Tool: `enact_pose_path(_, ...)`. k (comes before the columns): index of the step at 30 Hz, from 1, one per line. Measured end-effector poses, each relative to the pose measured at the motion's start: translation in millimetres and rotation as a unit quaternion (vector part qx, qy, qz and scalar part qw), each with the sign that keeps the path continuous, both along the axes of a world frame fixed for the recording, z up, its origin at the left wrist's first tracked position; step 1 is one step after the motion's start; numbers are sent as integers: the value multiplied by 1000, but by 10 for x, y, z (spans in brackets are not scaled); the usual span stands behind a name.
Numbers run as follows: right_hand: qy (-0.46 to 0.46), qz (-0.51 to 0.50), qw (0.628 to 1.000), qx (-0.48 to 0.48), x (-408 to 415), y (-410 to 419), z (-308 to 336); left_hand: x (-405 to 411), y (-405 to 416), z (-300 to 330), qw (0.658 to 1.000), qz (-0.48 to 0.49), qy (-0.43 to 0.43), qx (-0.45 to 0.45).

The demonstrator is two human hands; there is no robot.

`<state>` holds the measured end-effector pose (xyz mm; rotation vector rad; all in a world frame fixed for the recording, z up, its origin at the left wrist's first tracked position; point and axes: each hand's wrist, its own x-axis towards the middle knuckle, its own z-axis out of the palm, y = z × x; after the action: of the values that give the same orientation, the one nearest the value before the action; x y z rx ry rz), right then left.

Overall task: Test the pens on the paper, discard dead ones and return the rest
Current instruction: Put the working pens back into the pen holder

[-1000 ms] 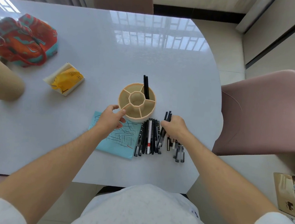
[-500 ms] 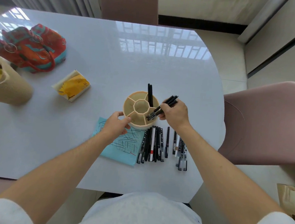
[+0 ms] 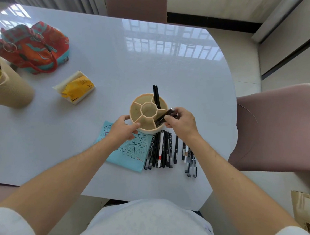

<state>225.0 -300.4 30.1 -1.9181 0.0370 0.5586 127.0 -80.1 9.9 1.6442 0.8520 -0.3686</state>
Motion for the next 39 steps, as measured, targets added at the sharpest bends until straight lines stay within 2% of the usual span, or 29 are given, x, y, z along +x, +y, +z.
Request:
enact_pose_path(4,7,-32,999,20,30,-313,-24,17,16,6,1000,8,-2,-2)
enact_pose_path(7,33,-61,996,-55,-30,-599,-109,15,17,-11,1000,13,-4,-6)
enact_pose_path(11,31,-25,983,-181,-264,-891,-246,11,9,-40,1000,10,-6,-9)
enact_pose_path(17,10,45,971,-235,-506,-762,-403,-1,8,-58,1000,9,-6,-16)
enact_pose_path(21,-28,111,939,-325,-474,-553,-465,-2,11,-49,1000,16,-4,-16)
enact_pose_path(24,-13,140,919,-367,-442,-467,-504,1,17,-41,1000,15,-2,-16)
enact_pose_path(26,27,125,929,-346,-400,-480,-535,-1,23,-37,1000,15,-2,-15)
enact_pose_path(29,117,35,970,-212,-330,-629,-497,-10,31,-37,1000,13,0,-16)
enact_pose_path(32,148,-67,981,-110,-268,-897,-451,-12,40,-40,1000,9,1,-15)
enact_pose_path(35,140,-86,980,-110,-230,-1107,-446,-2,47,-49,1000,10,-1,-17)
enact_pose_path(39,106,-11,981,-162,-294,-1058,-470,12,56,-64,1000,10,-2,-17)
